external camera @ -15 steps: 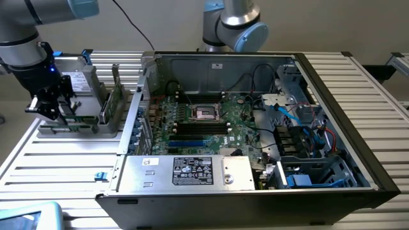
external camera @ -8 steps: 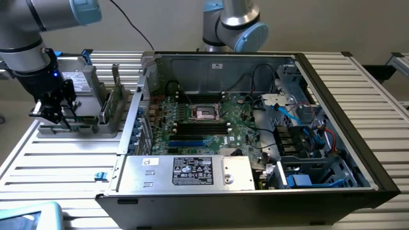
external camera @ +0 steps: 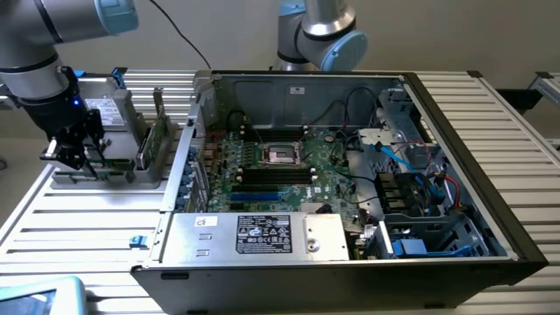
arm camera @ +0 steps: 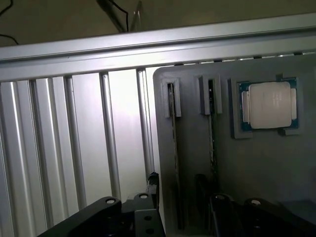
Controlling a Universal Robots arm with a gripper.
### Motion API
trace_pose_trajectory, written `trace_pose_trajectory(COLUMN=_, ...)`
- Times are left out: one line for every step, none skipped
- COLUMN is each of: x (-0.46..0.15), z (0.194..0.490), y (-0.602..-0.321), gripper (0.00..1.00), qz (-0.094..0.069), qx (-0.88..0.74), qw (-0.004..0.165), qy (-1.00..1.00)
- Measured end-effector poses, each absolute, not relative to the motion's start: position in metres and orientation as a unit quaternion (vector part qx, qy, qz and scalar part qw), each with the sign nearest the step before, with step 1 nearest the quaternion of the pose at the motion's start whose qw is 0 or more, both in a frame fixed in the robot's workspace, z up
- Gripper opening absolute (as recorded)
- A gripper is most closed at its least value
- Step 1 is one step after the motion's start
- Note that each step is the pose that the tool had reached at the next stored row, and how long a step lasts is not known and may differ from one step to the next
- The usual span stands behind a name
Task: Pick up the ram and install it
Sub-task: 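Pick up the ram and move it above insertion slot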
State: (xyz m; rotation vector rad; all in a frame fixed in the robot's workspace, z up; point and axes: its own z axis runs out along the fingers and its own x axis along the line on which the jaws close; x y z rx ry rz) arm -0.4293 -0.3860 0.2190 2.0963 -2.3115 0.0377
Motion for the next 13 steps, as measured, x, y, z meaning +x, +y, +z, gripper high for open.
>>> trace_pose_trajectory(x=-0.43, z=0.218, y=-0.386, gripper=0.43, qz=0.013, qx=0.672, qw=0.009, qy=-0.741)
trace_pose_trajectory(x=-0.431, z=0.218, y=-0.386, gripper=0.43, qz=0.014, qx=0.672, qw=0.008, qy=-0.741)
trace_pose_trajectory(x=-0.431, z=0.217, y=-0.386, gripper=0.43, qz=0.015, qx=0.672, qw=0.008, qy=-0.741)
trace_pose_trajectory(x=-0.431, z=0.216, y=-0.386, gripper=0.43, qz=0.015, qx=0.672, qw=0.008, qy=-0.741)
trace_pose_trajectory(x=-0.431, z=0.214, y=-0.386, gripper=0.43, qz=0.015, qx=0.672, qw=0.008, qy=-0.741)
trace_pose_trajectory(x=-0.431, z=0.212, y=-0.386, gripper=0.43, qz=0.015, qx=0.672, qw=0.008, qy=-0.741)
trace_pose_trajectory(x=-0.431, z=0.21, y=-0.386, gripper=0.43, qz=0.015, qx=0.672, qw=0.008, qy=-0.741)
trace_pose_trajectory(x=-0.431, z=0.209, y=-0.386, gripper=0.43, qz=0.015, qx=0.672, qw=0.008, qy=-0.741)
trace_pose_trajectory(x=-0.431, z=0.208, y=-0.386, gripper=0.43, qz=0.014, qx=0.672, qw=0.008, qy=-0.741)
trace_pose_trajectory(x=-0.431, z=0.207, y=-0.386, gripper=0.43, qz=0.014, qx=0.672, qw=0.008, qy=-0.741)
trace_pose_trajectory(x=-0.431, z=0.207, y=-0.386, gripper=0.43, qz=0.014, qx=0.672, qw=0.008, qy=-0.741)
trace_pose_trajectory(x=-0.431, z=0.206, y=-0.386, gripper=0.43, qz=0.014, qx=0.672, qw=0.008, qy=-0.741)
trace_pose_trajectory(x=-0.43, z=0.205, y=-0.386, gripper=0.43, qz=0.014, qx=0.672, qw=0.008, qy=-0.741)
